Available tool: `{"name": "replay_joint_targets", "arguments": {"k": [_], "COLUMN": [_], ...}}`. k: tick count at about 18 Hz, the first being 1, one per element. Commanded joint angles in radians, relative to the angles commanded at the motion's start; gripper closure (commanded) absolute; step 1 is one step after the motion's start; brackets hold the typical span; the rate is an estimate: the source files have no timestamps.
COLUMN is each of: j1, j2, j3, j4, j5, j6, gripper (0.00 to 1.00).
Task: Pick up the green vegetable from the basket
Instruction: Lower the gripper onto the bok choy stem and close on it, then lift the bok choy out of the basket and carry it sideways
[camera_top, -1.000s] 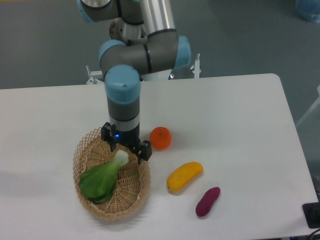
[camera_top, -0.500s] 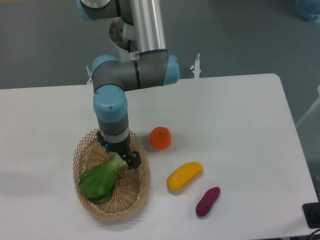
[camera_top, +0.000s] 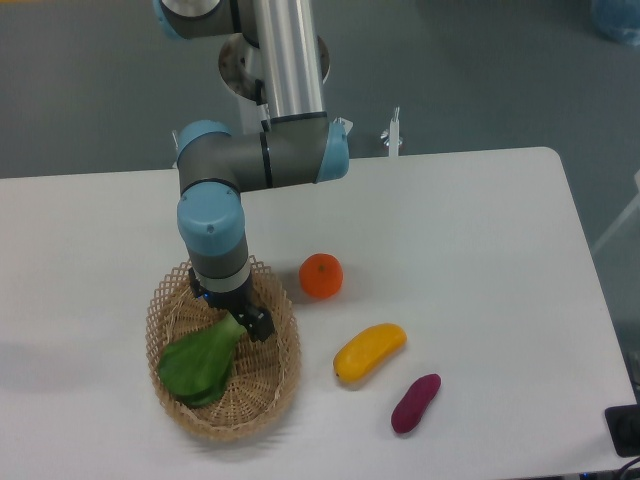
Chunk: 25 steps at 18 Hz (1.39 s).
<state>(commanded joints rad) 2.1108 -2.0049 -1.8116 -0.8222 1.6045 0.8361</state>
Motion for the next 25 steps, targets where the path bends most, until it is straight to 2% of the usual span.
{"name": "replay_joint_targets", "arguments": {"k": [2, 3, 4, 5, 8, 9, 14, 17, 25], "j1": [0.000, 0.000, 0.000, 0.000, 0.000, 0.000, 0.001, 0.006, 0.086], "j2": [0.000, 0.003, 0.005, 0.006, 0.009, 0.009, 0.017, 0.026, 0.107], "j3": [0.002, 0.002, 0.002, 0.002, 0.003, 0.003, 0.011, 0.014, 0.029], "j4": [0.000, 0.000, 0.000, 0.000, 0.000, 0.000, -0.003, -0.006, 0.002], "j5": [0.000, 0.000, 0.000, 0.000, -0.003, -0.003, -0.006, -0.011, -0.075], "j6": [0.000, -0.002, -0.005, -0.006, -0.005, -0.005, 0.001, 0.005, 0.023], "gripper": [0.17, 0.29, 0.47, 0.51, 0.53, 0.61, 0.67, 0.67, 0.67]}}
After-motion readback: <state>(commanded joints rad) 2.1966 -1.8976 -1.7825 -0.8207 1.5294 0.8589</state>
